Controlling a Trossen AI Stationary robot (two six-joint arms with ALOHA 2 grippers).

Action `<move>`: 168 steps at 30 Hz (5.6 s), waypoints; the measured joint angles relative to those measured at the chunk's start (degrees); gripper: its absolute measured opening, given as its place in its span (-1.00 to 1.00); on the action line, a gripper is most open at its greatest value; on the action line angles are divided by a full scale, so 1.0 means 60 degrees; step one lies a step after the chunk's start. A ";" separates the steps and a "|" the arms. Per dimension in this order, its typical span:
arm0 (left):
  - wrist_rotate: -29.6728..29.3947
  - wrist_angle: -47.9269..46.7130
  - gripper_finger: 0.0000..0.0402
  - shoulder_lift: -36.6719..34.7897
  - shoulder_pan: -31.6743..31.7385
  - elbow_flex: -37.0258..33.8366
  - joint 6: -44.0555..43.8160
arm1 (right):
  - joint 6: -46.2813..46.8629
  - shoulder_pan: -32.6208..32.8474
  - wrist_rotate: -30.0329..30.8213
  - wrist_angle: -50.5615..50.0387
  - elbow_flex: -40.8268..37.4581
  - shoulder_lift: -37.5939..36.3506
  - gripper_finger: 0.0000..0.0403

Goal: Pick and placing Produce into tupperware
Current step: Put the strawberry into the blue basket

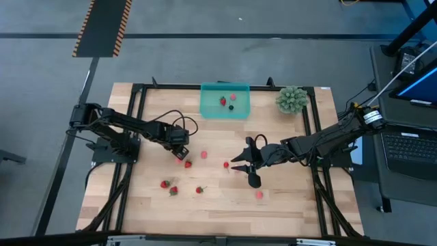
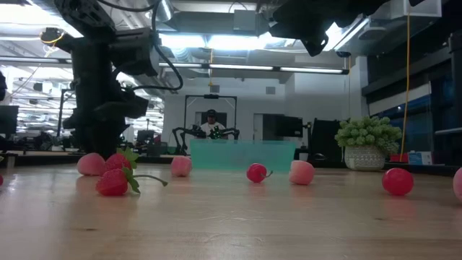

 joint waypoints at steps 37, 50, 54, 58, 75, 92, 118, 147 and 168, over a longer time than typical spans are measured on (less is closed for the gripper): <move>-0.0428 0.0415 -0.35 -0.1381 0.0506 0.2951 0.3895 | -0.0750 -0.0283 -0.0025 0.0496 0.0011 -0.0037 -0.36; 0.0944 0.1829 -0.35 -0.1119 0.2703 0.3258 0.4751 | -0.0680 -0.0738 0.0000 0.0523 0.0011 -0.0058 -0.36; 0.1289 0.1539 -0.35 -0.0250 0.3272 0.4179 0.5232 | -0.0681 -0.0877 0.0000 0.0684 0.0011 -0.0058 -0.36; 0.1730 0.1179 -0.35 0.0934 0.3804 0.5261 0.5692 | -0.0561 -0.0993 0.0000 0.0718 0.0011 -0.0058 -0.36; 0.2309 -0.0293 -0.33 0.5110 0.5364 0.8101 0.6485 | -0.0474 -0.0998 -0.0002 0.0721 0.0007 -0.0058 -0.36; 0.2182 -0.2698 -0.32 0.7685 0.5992 1.1249 0.7479 | -0.0501 -0.0998 -0.0004 0.0718 0.0007 -0.0058 -0.36; 0.2189 -0.3483 0.16 0.7455 0.5971 1.1398 0.7885 | -0.0219 -0.0998 -0.0007 0.0637 0.0007 -0.0058 -0.36; 0.1476 -0.6069 0.10 -0.0155 0.3627 0.6223 0.8749 | 0.0032 -0.0994 -0.0011 0.1410 0.0000 -0.0058 -0.36; 0.2682 -0.4123 0.09 -0.4578 -0.1497 0.1472 0.2992 | -0.0495 -0.0994 -0.0007 0.1355 0.0000 -0.0058 -0.36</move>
